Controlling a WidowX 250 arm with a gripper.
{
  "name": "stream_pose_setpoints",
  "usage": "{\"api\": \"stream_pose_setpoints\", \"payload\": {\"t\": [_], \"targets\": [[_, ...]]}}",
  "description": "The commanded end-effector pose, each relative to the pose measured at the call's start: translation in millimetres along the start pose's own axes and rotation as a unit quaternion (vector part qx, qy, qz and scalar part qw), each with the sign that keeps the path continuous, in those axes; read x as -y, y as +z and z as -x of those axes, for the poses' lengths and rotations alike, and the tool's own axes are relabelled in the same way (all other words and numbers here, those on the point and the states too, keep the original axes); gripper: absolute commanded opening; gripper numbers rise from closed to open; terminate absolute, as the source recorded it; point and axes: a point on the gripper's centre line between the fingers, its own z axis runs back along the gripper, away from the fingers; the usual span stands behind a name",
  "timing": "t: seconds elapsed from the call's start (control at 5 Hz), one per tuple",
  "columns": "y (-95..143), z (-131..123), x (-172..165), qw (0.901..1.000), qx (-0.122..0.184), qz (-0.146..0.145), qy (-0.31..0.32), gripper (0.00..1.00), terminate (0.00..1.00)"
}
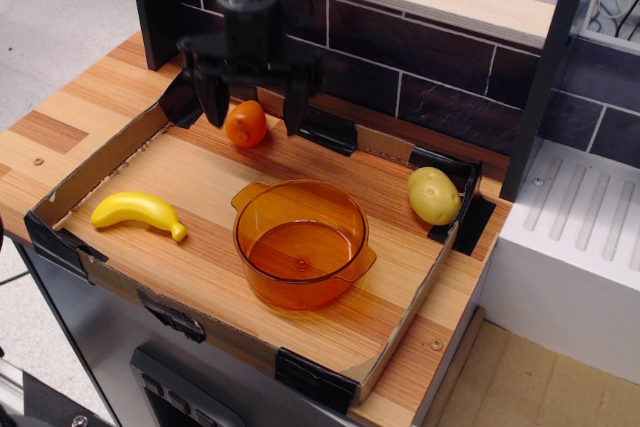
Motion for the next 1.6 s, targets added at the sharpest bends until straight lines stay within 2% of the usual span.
{"api": "stream_pose_setpoints", "payload": {"t": [0.0, 0.4, 0.8, 1.0, 1.4], "targets": [[-7, -19, -4, 0.9994, 0.034, -0.002, -0.009, 1.00, 0.00], [-15, -30, -12, 0.9994, 0.030, -0.004, 0.017, 1.00, 0.00], [-20, -31, -17, 0.9991, 0.024, -0.004, 0.035, 1.00, 0.00], [-21, -30, -18, 0.9992, 0.023, -0.007, 0.030, 0.00, 0.00], [-8, -20, -22, 0.9993, 0.025, -0.005, 0.029, 0.00, 0.00]]}}
